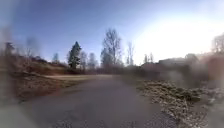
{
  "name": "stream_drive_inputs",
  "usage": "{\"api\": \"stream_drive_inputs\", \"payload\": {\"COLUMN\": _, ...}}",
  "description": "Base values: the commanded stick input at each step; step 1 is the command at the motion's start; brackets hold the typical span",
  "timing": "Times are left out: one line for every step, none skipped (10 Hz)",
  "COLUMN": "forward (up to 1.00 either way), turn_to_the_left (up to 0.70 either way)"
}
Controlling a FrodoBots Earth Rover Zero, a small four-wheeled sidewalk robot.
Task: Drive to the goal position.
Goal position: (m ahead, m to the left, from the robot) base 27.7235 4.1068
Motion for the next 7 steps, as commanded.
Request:
{"api": "stream_drive_inputs", "payload": {"forward": 0.70, "turn_to_the_left": 0.00}}
{"api": "stream_drive_inputs", "payload": {"forward": 0.70, "turn_to_the_left": 0.00}}
{"api": "stream_drive_inputs", "payload": {"forward": 0.70, "turn_to_the_left": 0.00}}
{"api": "stream_drive_inputs", "payload": {"forward": 0.70, "turn_to_the_left": 0.00}}
{"api": "stream_drive_inputs", "payload": {"forward": 0.70, "turn_to_the_left": 0.00}}
{"api": "stream_drive_inputs", "payload": {"forward": 0.70, "turn_to_the_left": 0.00}}
{"api": "stream_drive_inputs", "payload": {"forward": 0.70, "turn_to_the_left": 0.00}}
